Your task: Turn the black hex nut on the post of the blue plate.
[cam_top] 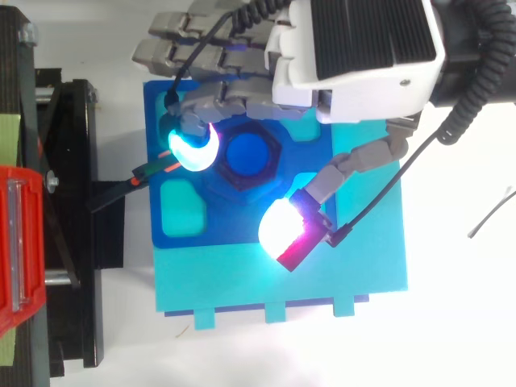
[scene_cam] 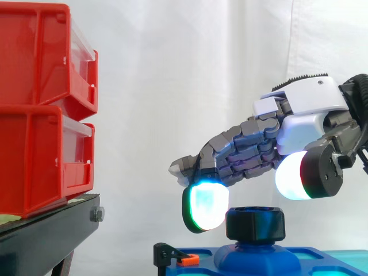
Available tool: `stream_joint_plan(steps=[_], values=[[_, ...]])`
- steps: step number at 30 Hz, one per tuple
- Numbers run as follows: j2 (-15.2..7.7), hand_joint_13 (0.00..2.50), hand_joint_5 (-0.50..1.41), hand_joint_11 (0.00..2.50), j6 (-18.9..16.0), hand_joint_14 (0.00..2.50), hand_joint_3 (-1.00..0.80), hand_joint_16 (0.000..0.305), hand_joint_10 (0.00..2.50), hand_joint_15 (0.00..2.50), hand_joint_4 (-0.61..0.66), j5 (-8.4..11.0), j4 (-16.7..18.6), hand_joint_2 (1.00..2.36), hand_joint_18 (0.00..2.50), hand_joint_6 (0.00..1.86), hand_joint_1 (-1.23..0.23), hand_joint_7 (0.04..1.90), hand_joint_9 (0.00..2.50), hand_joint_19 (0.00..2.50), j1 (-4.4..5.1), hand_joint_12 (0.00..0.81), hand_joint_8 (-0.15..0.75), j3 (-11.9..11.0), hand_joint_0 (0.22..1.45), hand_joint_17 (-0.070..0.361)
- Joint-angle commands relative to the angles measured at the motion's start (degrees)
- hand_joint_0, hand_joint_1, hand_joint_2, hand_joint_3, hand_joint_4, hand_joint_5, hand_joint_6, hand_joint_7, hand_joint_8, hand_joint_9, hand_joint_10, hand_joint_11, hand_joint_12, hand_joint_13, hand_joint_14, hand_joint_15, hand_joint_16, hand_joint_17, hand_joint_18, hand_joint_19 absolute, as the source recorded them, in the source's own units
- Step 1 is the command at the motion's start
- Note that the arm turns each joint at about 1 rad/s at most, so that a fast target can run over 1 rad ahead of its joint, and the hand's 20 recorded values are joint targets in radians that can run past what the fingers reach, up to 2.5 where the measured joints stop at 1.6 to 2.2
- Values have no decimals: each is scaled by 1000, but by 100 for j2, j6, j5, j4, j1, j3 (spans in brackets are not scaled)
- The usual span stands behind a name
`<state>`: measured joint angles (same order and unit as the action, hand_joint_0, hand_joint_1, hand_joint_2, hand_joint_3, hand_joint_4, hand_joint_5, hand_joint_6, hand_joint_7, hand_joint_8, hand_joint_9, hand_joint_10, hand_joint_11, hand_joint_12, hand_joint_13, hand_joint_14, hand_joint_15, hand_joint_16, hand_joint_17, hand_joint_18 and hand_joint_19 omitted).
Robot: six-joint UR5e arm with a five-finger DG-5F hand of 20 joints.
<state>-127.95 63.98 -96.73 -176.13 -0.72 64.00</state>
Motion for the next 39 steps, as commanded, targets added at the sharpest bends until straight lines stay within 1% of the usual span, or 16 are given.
stream_joint_plan(steps=[1,12,18,19,20,22,27,35,36,39], values=[[-2,22,-252,0,0,0,-500,56,0,0,267,-22,-27,1000,0,503,-603,1005,0,0,-16,395,218,-1,357,126],[7,25,-252,0,0,0,-500,56,0,0,266,-30,-36,1000,0,503,-585,1006,0,0,-60,392,215,-1,362,125],[7,25,-252,0,0,0,-500,55,0,0,262,-145,-27,1000,0,503,-583,1005,0,0,-95,390,213,-1,368,124],[7,25,-252,0,0,0,-500,55,0,0,262,-145,-36,1000,0,503,-580,1005,0,0,-95,389,213,-1,369,124],[7,25,-252,0,0,0,-500,55,0,0,263,-162,-36,1000,0,503,-575,1006,0,0,-122,389,213,-10,368,124],[7,25,-252,0,0,0,-500,55,0,0,262,-171,-36,1000,0,503,-576,1005,0,0,-122,388,212,-10,370,124],[7,26,-252,0,0,0,-500,55,0,0,261,-224,-62,1000,0,503,-577,1004,0,0,-166,387,211,-10,372,123],[7,27,-252,0,26,0,-500,54,0,0,259,-250,-115,1000,0,503,-576,1004,0,0,-201,386,210,-10,374,122],[-2,27,-252,0,26,0,-500,54,0,0,259,-259,-132,1000,0,503,-574,1005,0,0,-218,385,210,-10,375,122],[7,27,-252,0,26,0,-500,54,0,0,258,-259,-141,1000,0,503,-572,1004,0,0,-218,384,209,-1,377,122]])
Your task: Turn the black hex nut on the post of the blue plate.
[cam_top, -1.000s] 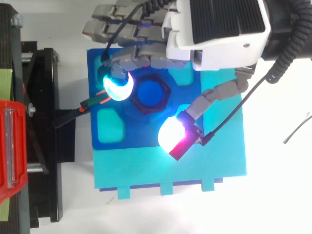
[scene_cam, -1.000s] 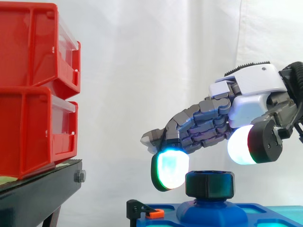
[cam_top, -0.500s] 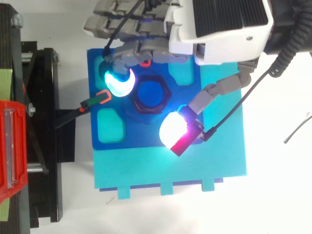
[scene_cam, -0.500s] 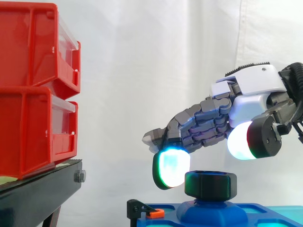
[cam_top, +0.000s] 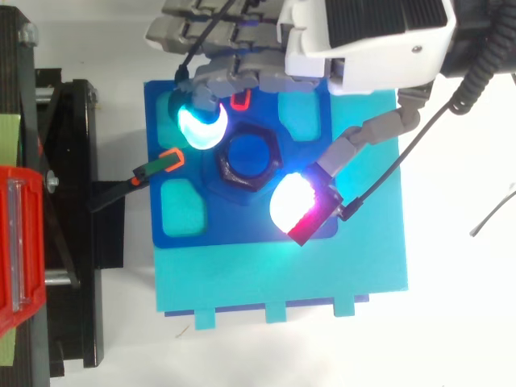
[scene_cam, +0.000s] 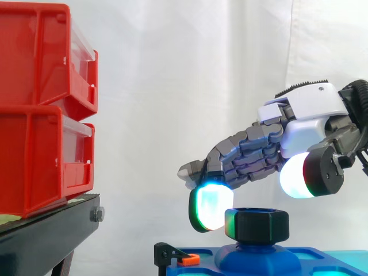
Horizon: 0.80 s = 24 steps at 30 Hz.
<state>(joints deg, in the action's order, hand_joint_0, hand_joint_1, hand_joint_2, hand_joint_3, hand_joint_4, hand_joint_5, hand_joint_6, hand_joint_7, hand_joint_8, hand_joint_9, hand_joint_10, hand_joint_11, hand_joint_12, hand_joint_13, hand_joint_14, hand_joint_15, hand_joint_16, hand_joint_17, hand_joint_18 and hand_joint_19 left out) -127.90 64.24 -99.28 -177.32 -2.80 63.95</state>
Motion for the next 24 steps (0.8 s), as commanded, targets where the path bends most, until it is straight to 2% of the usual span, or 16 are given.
stream_joint_plan(steps=[1,5,9,13,24], values=[[2,27,-252,0,1,0,-500,54,0,0,259,-4,-31,1000,0,503,-574,1004,0,0,-19,385,210,3,376,121],[2,29,-252,0,19,0,-500,54,0,0,258,-4,-110,1000,0,503,-574,1004,0,0,-37,384,210,-6,378,121],[2,28,-252,0,159,0,-500,54,0,0,258,-118,-242,1000,0,503,-574,1004,0,0,-63,383,208,3,379,121],[2,28,-252,0,212,0,-500,54,0,0,256,-145,-312,1000,0,503,-572,1004,0,0,-72,383,207,-6,381,121],[63,27,-252,0,300,0,-500,53,0,0,255,-136,-611,1000,0,503,-572,1004,0,0,-107,381,207,-14,384,120]])
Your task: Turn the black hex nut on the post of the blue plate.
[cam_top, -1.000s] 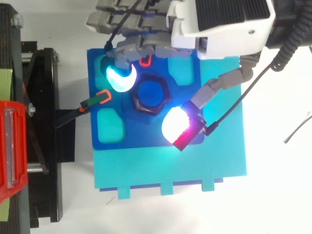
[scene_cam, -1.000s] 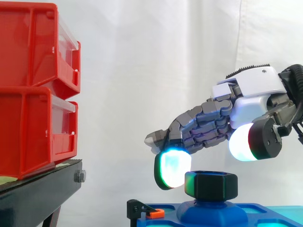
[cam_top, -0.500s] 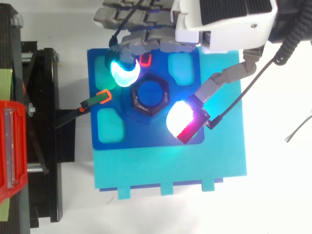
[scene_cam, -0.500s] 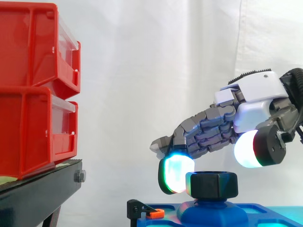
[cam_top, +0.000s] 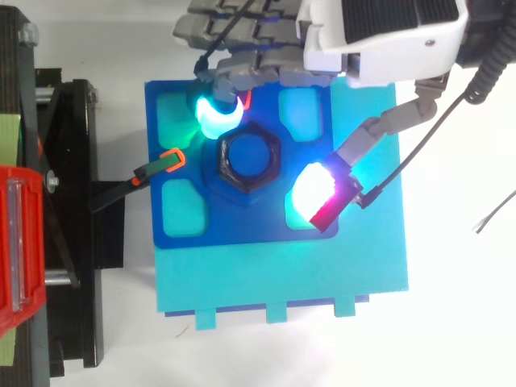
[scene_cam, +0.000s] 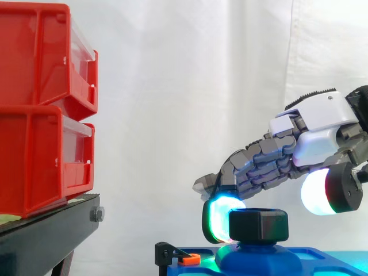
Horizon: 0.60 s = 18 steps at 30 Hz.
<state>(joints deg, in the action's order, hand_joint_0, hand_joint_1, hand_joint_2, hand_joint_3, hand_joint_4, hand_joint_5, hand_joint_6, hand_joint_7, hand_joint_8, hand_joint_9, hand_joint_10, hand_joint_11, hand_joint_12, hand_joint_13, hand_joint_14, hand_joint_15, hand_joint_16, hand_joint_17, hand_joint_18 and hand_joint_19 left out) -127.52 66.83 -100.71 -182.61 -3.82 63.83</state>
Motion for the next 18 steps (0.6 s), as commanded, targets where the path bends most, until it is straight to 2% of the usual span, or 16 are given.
stream_joint_plan(steps=[1,6,18], values=[[34,28,-252,0,50,0,-500,53,0,0,255,8,-100,1000,0,503,-572,1004,0,0,-5,381,207,-2,384,120],[95,27,-251,0,50,0,-500,53,0,0,255,8,-249,1000,0,503,-574,1004,0,0,-13,380,206,-2,384,120],[104,27,-252,0,50,0,-500,53,0,0,252,8,-266,1000,0,503,-574,1004,0,0,-13,379,205,-2,385,119]])
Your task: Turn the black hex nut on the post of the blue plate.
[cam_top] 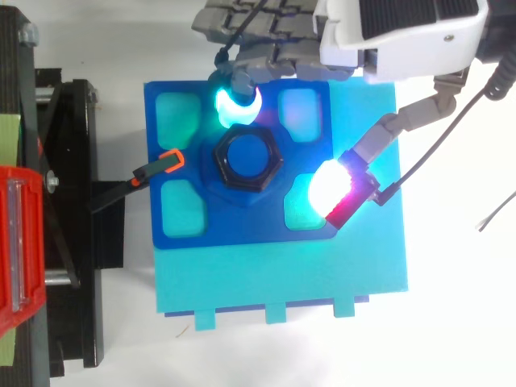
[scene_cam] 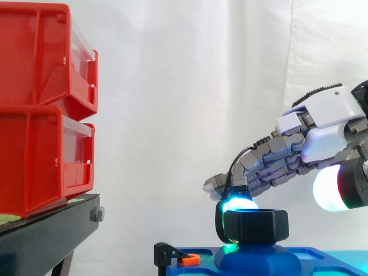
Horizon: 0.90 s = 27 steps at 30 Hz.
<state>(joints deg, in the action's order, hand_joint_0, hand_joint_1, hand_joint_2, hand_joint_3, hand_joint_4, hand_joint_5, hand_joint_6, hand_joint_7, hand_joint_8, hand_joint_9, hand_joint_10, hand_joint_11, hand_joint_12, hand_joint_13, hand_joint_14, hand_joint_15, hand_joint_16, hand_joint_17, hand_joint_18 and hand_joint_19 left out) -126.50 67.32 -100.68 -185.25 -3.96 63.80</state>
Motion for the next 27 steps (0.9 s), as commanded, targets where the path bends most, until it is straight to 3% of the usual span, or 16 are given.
stream_joint_plan(steps=[1,6,14,27], values=[[12,28,-252,0,0,0,-500,53,0,0,251,4,-11,1000,0,503,-574,1004,0,0,0,379,204,1,385,119],[73,28,-252,0,88,0,-500,53,0,0,250,-5,-55,1000,0,503,-577,1004,0,0,9,378,205,-7,386,119],[223,27,-252,0,519,0,-500,53,0,0,250,13,-222,1000,0,503,-582,1003,0,0,44,376,205,1,387,119],[275,25,-252,0,606,0,-500,52,0,0,247,31,-512,1000,0,503,-591,1002,0,0,79,373,203,1,391,117]])
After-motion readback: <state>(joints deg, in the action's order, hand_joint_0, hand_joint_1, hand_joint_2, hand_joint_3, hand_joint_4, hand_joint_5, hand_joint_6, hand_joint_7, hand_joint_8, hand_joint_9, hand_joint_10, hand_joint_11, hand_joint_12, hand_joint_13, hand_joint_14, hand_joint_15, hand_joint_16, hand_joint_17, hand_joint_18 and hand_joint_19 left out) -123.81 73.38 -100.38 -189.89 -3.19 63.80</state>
